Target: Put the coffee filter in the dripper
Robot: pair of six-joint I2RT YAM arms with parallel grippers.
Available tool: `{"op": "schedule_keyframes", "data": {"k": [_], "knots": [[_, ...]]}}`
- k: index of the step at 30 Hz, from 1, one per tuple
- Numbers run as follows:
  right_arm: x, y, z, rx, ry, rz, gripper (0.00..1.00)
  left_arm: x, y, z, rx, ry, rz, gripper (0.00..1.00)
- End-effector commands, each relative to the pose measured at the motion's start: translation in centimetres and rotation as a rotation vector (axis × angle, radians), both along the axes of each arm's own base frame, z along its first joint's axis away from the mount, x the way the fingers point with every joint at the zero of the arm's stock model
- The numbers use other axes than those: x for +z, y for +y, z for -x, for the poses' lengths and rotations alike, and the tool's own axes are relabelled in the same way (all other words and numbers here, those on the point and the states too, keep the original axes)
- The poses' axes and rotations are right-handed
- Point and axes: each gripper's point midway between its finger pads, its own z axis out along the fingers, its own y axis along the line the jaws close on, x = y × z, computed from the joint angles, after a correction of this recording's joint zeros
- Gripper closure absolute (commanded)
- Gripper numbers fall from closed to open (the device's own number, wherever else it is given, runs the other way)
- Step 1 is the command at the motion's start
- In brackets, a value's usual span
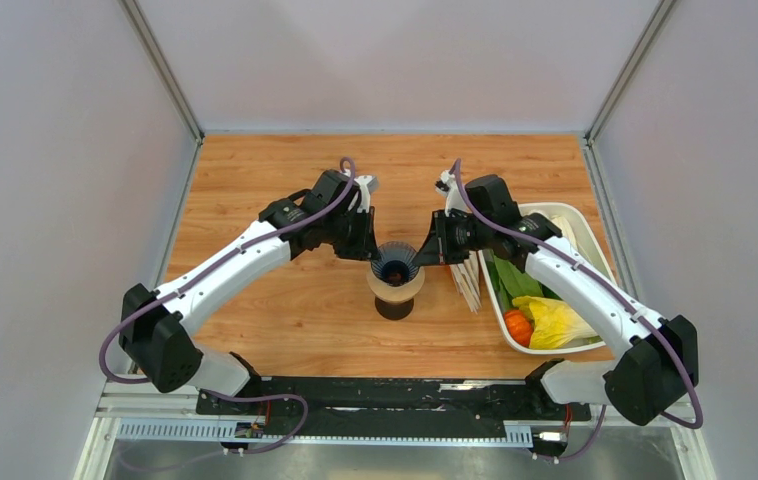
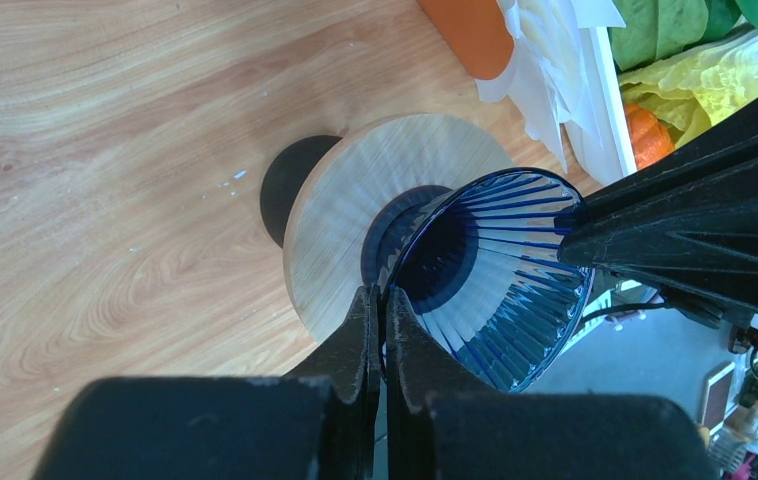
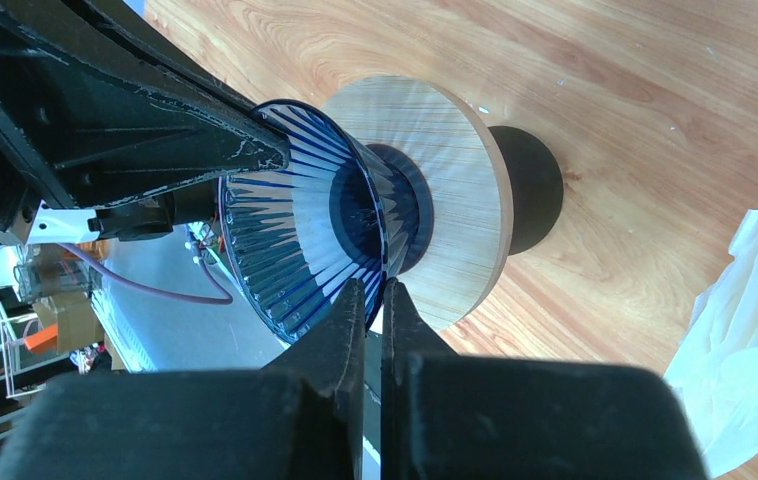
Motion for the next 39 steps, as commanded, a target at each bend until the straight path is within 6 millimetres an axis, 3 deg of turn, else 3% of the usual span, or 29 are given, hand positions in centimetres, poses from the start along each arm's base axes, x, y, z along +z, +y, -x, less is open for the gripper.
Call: {"op": "schedule_keyframes", "data": {"k": [1, 7, 10, 22, 26, 36, 39], "knots": [[-3.1, -0.4, 1.3, 0.039, 0.064, 0.060, 1.00, -3.9, 0.8, 1.2, -0.033, 0.094, -0.095, 1.00], [-3.8, -0.5, 1.6, 0.061, 0.068, 0.072, 1.00, -5.2, 1.2, 1.8, -0.035, 0.124, -0.115, 1.00], [-3.4, -0.3, 1.5, 0.077, 0.055, 0.060, 1.00, -4.8, 1.0, 1.7, -0.042, 0.108, -0.102, 1.00], [0.6, 0.4, 0.6, 0.073, -0.034, 0.000, 0.90, -0.6, 0.2, -0.4, -0.049, -0.021, -0.061, 0.94], [1.5, 0.6, 0.6, 0.073, -0.047, -0.021, 0.80, 0.5, -0.1, -0.7, -0.051, -0.050, -0.037, 0.91], [2.9, 1.1, -0.1, 0.074, -0.083, -0.045, 0.63, 3.2, -1.2, -0.8, -0.053, -0.081, 0.051, 0.59], [4.0, 1.3, -0.4, 0.074, -0.111, -0.062, 0.48, 4.3, -1.4, -1.0, -0.053, -0.098, 0.071, 0.50]]}}
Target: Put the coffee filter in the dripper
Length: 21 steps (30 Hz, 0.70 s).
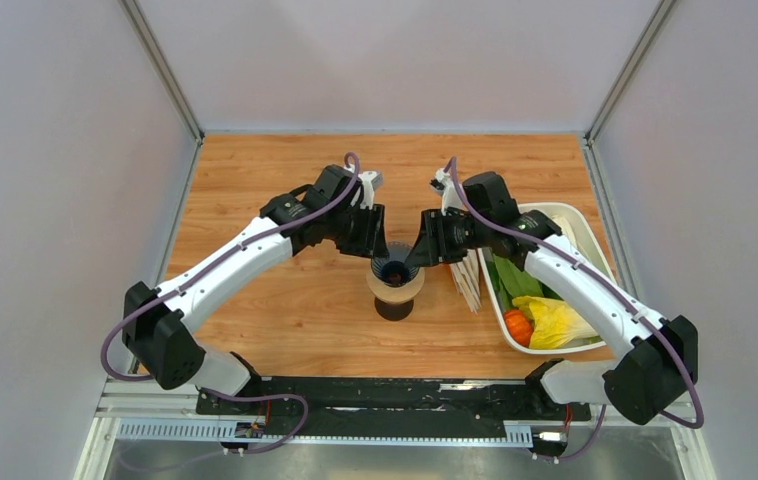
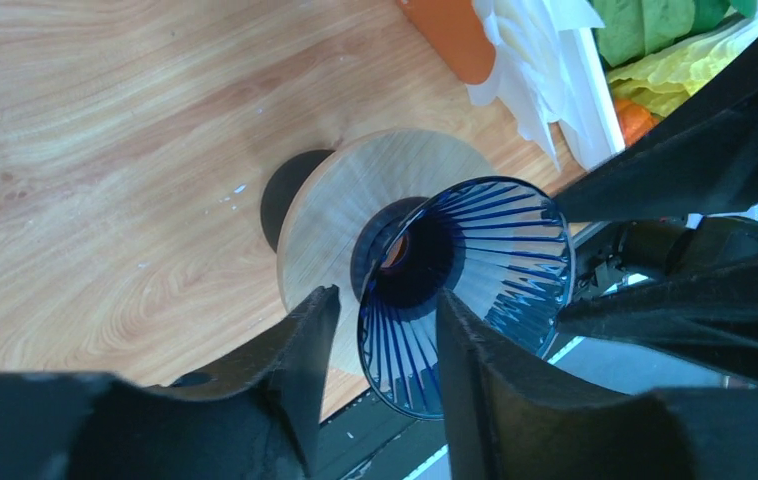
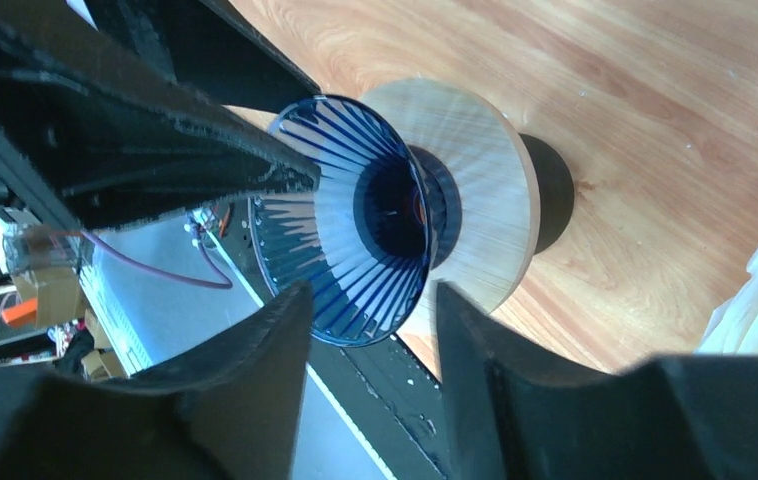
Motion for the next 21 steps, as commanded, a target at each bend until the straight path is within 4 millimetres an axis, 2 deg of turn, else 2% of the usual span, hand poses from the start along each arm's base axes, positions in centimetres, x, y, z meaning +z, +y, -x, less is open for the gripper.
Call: {"op": "schedule_keyframes", "data": {"k": [1, 5, 8, 10, 13, 16, 19, 21], "knots": [[3.6, 1.0, -0.9, 0.026, -0.092, -0.062, 0.43, 3.7, -1.1, -0.8, -0.010, -0.073, 0.081, 0.47], [6.2, 0.8, -1.0, 0.039, -0.176, -0.087, 0.23, 5.2, -0.6, -1.3, -0.004, -0.122, 0.076, 0.33], [8.7, -0.3, -1.3, 0.031, -0.276, -0.088, 0.07, 6.9, 0.8, -2.3, 0.026, -0.156, 0.085, 0.30], [9.9, -1.6, -1.6, 0.029, -0.346, -0.074, 0.02, 8.1, 1.8, -3.1, 0.045, -0.192, 0.088, 0.29], [10.3, -4.3, -2.0, 0.056, -0.431, 0.011, 0.00, 10.3, 3.6, -4.6, 0.066, -0.284, 0.088, 0.28], [8.4, -7.7, -2.3, 0.112, -0.478, 0.175, 0.00, 11.7, 4.9, -5.7, 0.047, -0.377, 0.050, 0.28], [4.0, -12.0, -2.9, 0.151, -0.463, 0.417, 0.03, 12.3, 5.9, -6.4, 0.029, -0.406, 0.036, 0.28], [0.6, -14.6, -3.4, 0.161, -0.406, 0.577, 0.09, 12.3, 5.9, -6.2, -0.023, -0.398, 0.049, 0.28]]}}
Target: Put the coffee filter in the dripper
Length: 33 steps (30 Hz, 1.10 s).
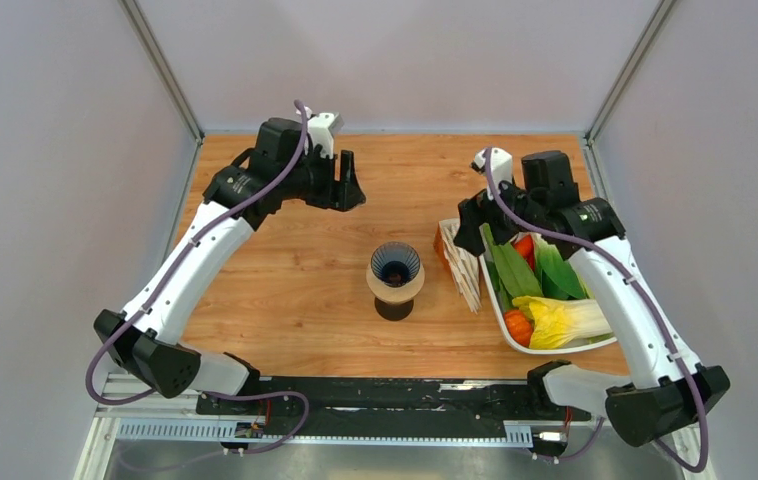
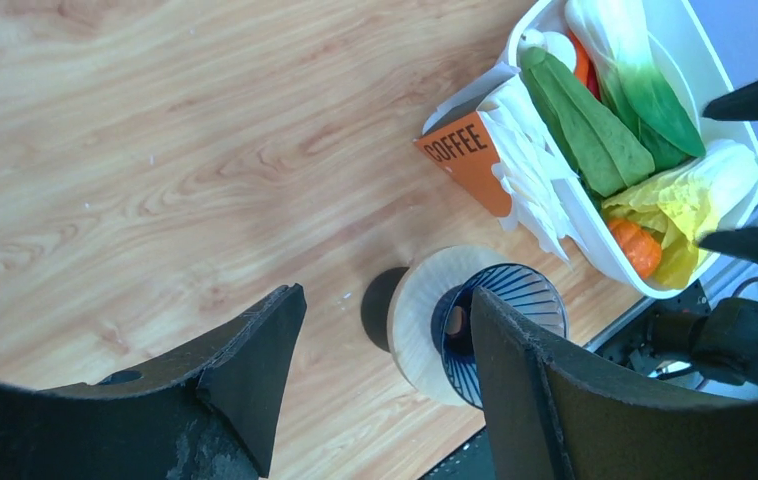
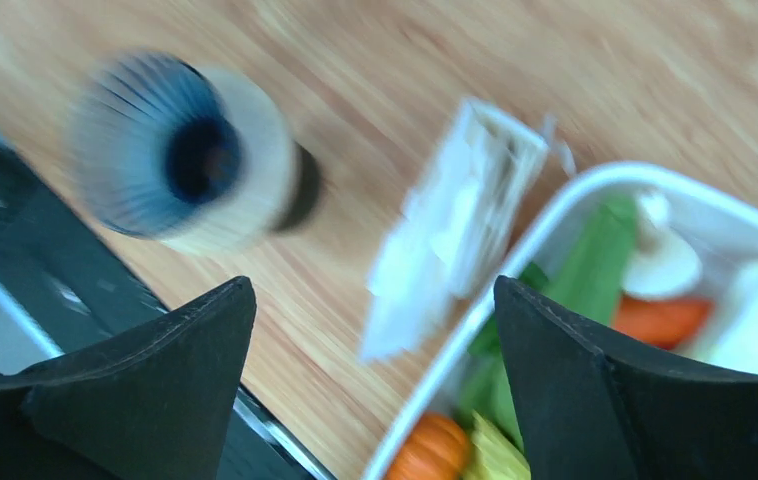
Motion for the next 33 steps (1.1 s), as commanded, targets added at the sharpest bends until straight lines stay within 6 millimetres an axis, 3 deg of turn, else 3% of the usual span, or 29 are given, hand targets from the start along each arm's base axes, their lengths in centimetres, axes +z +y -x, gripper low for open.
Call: {"op": "schedule_keyframes", "data": {"k": [1, 5, 11, 23, 28, 33], "knots": [[-7.9, -6.8, 0.1, 0.010, 0.078, 0.442, 0.12, 2.3, 0.4, 0.7, -0.139, -0.079, -0.004, 0.29], [-10.5, -7.6, -0.5, 0.018, 0.119, 0.514, 0.23, 2.2, 0.1, 1.2, -0.205, -0.058, 0.036, 0.31], [-12.4, -6.9, -2.1, 0.010, 0.137, 0.512, 0.38, 2.1, 0.1, 1.1, -0.201, -0.053, 0.045, 0.35], [-14.5, -4.6, -4.0, 0.045, 0.186, 0.442, 0.47, 1.4, 0.9, 0.3, -0.163, -0.027, 0.046, 0.36], [-15.0, -4.4, -4.4, 0.043, 0.200, 0.436, 0.70, 1.1, 1.4, -0.4, -0.139, -0.015, 0.047, 0.36], [-13.8, -4.1, -4.4, 0.048, 0.179, 0.421, 0.97, 1.0, 1.9, -0.9, -0.124, -0.008, 0.048, 0.37]]}}
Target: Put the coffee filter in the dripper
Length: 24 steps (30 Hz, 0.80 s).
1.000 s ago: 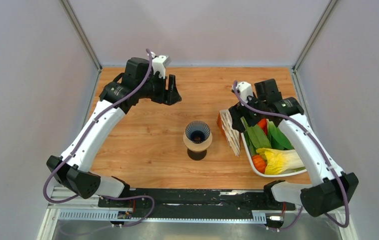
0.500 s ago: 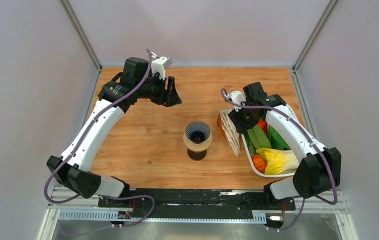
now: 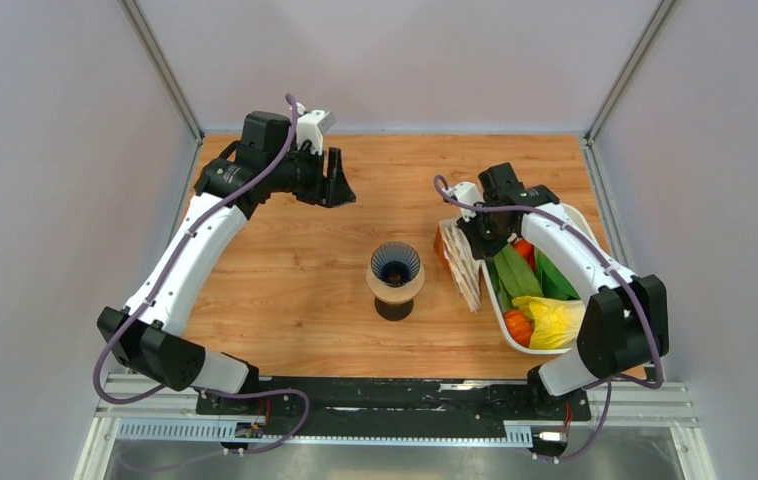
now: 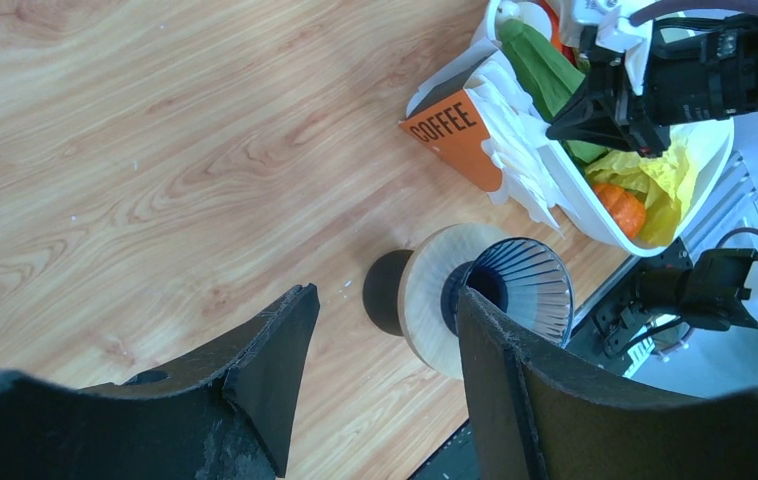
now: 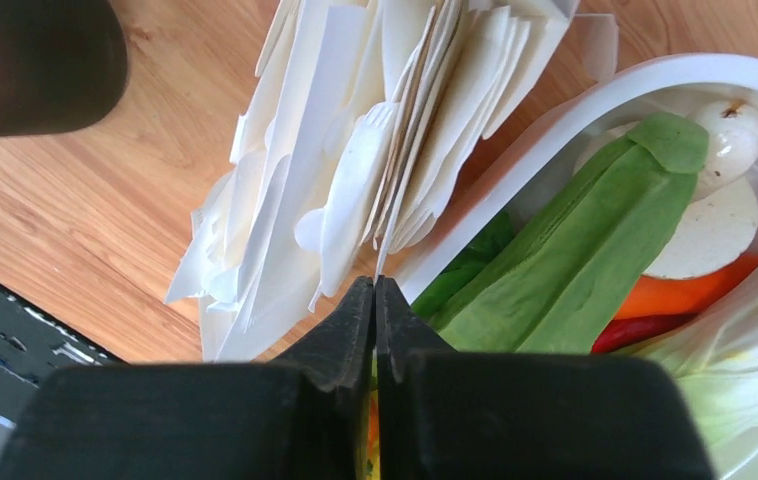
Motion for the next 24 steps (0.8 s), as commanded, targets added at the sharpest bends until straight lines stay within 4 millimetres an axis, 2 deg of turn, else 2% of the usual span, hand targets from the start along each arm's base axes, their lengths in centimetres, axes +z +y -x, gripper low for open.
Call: {"op": "schedule_keyframes", "data": {"k": [1, 5, 13, 17, 20, 24], "knots": [[2.8, 1.0, -1.4, 0.013, -0.080, -0.057, 1.00, 0.6, 0.3, -0.5, 0.002, -0.016, 0.014, 0.37], [5.2, 0.9, -1.0, 0.000, -0.107, -0.074, 1.00, 0.7, 0.5, -0.6, 0.000, -0.016, 0.012, 0.37], [12.0, 0.1, -0.3, -0.026, -0.197, -0.114, 1.00, 1.8, 0.8, -1.4, 0.000, -0.081, 0.015, 0.34], [17.2, -0.5, 0.1, -0.033, -0.278, -0.187, 1.00, 3.0, 0.9, -2.0, -0.012, -0.154, 0.025, 0.30], [20.9, -0.4, 0.4, -0.018, -0.370, -0.241, 1.00, 4.7, 0.6, -2.2, -0.046, -0.228, 0.040, 0.27], [25.7, 1.6, 1.6, 0.050, -0.469, -0.391, 1.00, 7.1, -0.5, -1.8, -0.137, -0.323, 0.087, 0.25]]}}
